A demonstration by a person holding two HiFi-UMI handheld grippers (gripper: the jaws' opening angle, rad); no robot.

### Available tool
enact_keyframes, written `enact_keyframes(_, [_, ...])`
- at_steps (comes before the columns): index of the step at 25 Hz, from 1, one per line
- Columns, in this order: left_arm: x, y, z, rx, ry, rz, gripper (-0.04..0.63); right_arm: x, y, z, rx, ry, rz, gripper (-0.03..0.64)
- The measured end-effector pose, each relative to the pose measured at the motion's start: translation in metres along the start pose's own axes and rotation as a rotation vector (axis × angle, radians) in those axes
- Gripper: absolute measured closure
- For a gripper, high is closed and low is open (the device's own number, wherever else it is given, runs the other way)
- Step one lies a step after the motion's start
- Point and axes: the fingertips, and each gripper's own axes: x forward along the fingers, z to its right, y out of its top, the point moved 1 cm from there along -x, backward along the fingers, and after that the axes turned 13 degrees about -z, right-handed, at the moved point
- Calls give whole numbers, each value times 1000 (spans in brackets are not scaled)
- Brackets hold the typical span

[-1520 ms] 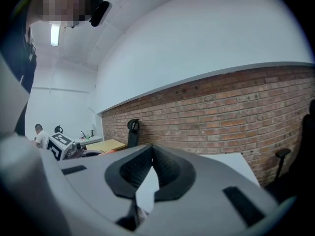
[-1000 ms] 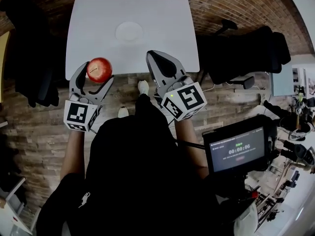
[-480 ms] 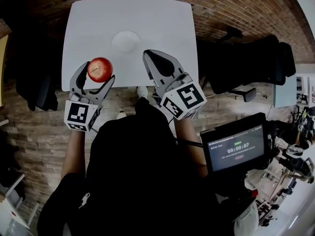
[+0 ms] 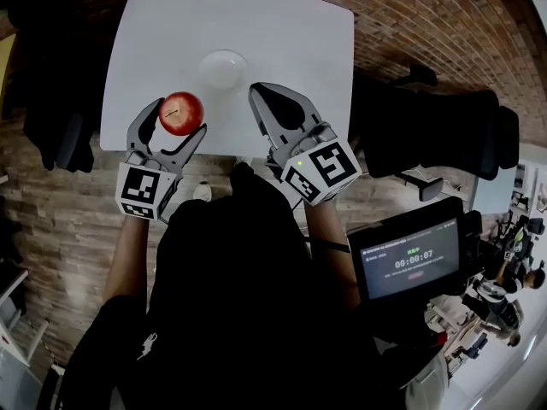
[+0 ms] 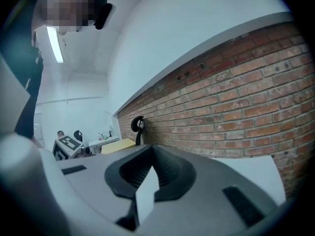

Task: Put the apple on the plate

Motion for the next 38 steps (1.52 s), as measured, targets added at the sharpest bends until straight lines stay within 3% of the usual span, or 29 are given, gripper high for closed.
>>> enact_keyframes(12, [59,0,-10,-10,48,-70,201,39,-15,41,-6,89,-60,614])
enact_keyframes(25, [108,-3,-5,-7,24,-97,201,48,-38,64,2,95,-117,614])
enact_keyframes(31, [161,-5,3,1,2,-120,201,51,-49,106,10,93,-149,614])
enact_keyframes(38, [175,-24,-3,13,11,-144,201,56,-61,106,0,92,-171,614])
